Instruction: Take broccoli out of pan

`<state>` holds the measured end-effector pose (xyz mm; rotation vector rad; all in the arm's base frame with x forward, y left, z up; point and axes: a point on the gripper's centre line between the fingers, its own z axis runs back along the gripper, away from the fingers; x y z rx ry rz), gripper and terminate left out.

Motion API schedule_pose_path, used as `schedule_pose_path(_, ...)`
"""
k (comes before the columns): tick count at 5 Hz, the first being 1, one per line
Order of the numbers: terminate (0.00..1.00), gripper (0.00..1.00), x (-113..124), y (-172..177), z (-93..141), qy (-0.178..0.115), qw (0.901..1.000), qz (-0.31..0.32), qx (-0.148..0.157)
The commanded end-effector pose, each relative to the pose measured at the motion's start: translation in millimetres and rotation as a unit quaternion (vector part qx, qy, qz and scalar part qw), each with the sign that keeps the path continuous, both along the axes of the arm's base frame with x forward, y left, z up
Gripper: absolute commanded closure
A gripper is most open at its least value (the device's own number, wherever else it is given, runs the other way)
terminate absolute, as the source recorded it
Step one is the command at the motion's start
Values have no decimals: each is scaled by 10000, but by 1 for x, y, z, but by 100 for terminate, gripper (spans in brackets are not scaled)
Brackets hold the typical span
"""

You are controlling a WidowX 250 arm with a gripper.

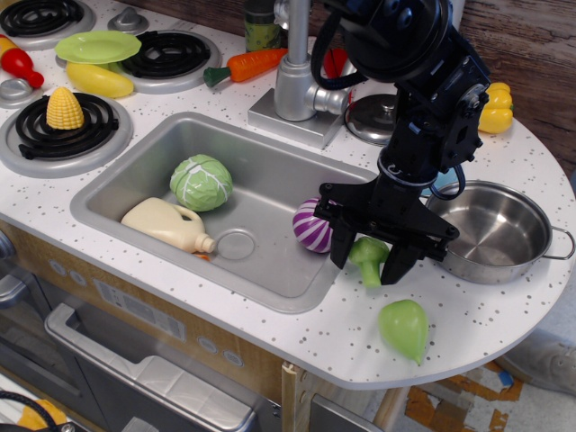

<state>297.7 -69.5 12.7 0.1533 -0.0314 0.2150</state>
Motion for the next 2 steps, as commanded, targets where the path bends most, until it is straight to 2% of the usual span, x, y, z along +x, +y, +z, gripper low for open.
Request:
schedule_pose_path(1,0,0,7,-3,20,-311,9994,-100,-105)
schedule_pose_path(2,100,0,7,-3,20,-311,9994,-100,-105)
